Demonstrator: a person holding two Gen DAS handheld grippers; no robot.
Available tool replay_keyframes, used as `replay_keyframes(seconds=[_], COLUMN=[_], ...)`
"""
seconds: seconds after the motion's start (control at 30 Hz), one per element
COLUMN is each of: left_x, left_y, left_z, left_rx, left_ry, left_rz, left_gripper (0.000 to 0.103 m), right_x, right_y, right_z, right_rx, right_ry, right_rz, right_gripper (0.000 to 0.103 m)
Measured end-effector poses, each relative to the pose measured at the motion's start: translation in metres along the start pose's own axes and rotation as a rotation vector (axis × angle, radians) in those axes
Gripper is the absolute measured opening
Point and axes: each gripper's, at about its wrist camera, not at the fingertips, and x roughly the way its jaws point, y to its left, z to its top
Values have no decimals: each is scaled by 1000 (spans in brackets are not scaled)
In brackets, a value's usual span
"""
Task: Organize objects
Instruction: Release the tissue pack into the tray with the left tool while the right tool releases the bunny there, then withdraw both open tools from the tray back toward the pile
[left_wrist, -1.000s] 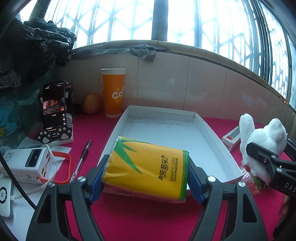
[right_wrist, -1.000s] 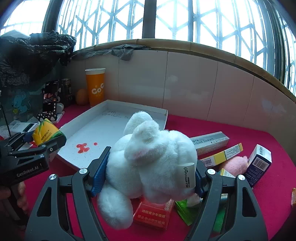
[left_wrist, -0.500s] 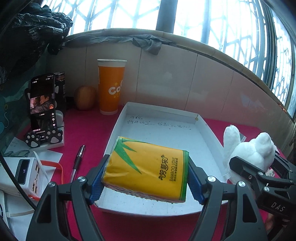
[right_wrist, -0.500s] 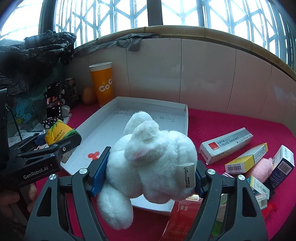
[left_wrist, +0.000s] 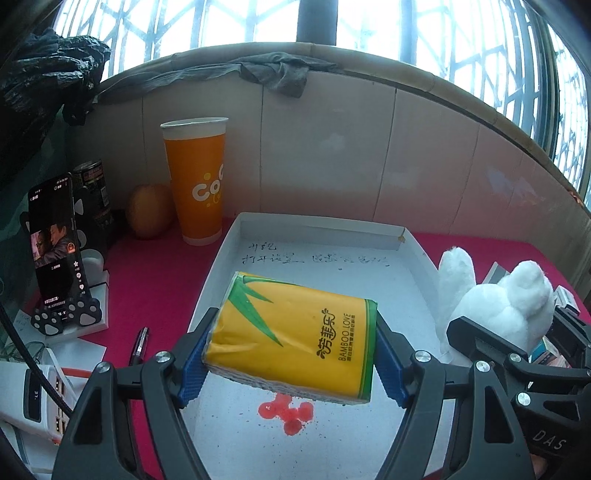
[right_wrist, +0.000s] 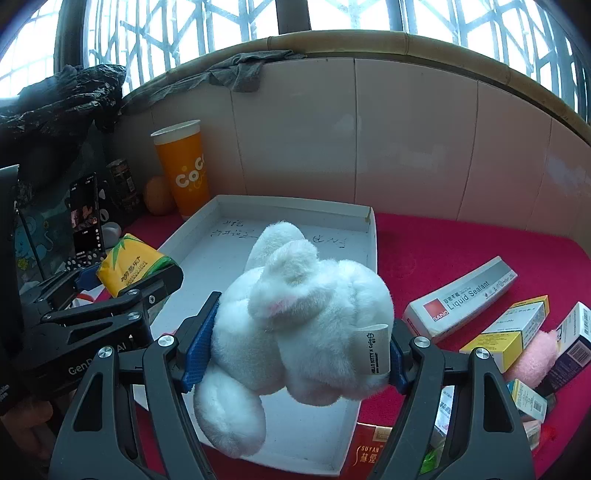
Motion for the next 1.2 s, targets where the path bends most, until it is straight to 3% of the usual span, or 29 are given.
replay_keyframes(seconds=[0.2,0.47,0.57,0.6,0.63,0.77,0.97,1.1,1.2], left_x=[21,42,36,33,31,13,-31,-49,-55], left_y=[0,16,19,19,21,29,19,-1,-23], left_z=[8,9,6,4,3,-4,-24,-38,-44], left_rx=[-2,-133,-146,-148,-154,-217,-238,-231,-171], left_ry=[46,94,61,52,49,4,-132,-166,-161], left_rz=[9,-24,16,39,71,62,76,13,-45], left_gripper=[77,80,88,97,103,103,103,103,103], right_x=[16,33,27,24,21,10,-18,-45,-69], right_y=[0,-2,1,2,2,-1,-3,-11,-27], right_z=[4,11,8,7,5,0,-15,-31,-43], right_rx=[-7,-3,-30,-36,-39,-33,-36,-36,-18], right_ry=[17,29,7,-1,-11,-24,-69,-105,-136], right_rz=[-14,-32,-31,-34,-35,-31,-25,-29,-56], right_gripper=[75,83,94,103,103,103,103,103,103])
